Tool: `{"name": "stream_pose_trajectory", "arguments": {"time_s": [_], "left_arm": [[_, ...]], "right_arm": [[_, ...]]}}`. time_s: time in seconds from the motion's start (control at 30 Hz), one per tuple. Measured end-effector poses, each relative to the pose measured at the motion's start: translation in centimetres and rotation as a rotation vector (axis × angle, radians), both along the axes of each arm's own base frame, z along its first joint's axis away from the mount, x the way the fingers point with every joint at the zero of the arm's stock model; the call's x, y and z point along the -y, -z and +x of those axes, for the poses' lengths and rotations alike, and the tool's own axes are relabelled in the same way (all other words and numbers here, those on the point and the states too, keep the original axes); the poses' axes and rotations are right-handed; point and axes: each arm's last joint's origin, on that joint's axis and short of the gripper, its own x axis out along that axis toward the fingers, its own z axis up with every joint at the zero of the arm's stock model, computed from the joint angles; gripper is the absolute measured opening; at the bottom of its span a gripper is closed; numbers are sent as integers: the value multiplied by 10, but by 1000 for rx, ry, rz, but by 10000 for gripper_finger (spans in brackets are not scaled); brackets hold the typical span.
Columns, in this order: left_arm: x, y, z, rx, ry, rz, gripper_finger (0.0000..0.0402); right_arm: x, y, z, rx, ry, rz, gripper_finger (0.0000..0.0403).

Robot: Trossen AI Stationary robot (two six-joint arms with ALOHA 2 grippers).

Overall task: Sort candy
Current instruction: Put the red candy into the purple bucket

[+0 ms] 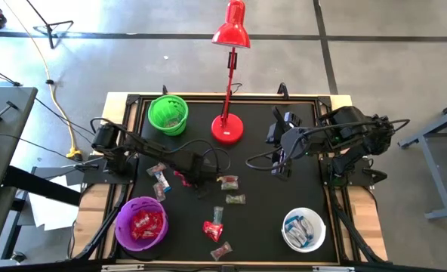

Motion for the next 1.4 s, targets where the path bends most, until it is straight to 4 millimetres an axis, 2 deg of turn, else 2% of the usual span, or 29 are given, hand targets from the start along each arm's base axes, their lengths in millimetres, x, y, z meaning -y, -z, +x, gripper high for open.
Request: {"name": "stream_pose_trajectory", "arguments": {"time_s": [0.2, 0.4, 0.6, 0.73, 0.93, 1.03, 1.23, 1.4], "left_arm": [[0, -10, -3, 23, -79, -26, 49], [1, -30, -8, 61, -125, -95, 37], [3, -57, -16, 129, -176, -200, 37], [9, -84, -27, 196, -204, -282, 37], [38, -130, -60, 288, -281, -419, 37], [60, -143, -76, 300, -359, -475, 37], [110, -147, -109, 209, -444, -514, 37], [128, -143, -134, 212, -577, -409, 37]], "right_arm": [[0, 0, 0, 0, 0, -1, 192], [0, 0, 0, -2, -7, -7, 192], [0, 0, 0, -6, -26, -23, 192], [0, 0, 0, -8, -37, -32, 192], [0, 0, 0, -9, -40, -35, 192], [0, 0, 0, -9, -40, -35, 192], [0, 0, 0, -13, -59, -51, 192], [0, 0, 0, -22, -96, -83, 192]]}}
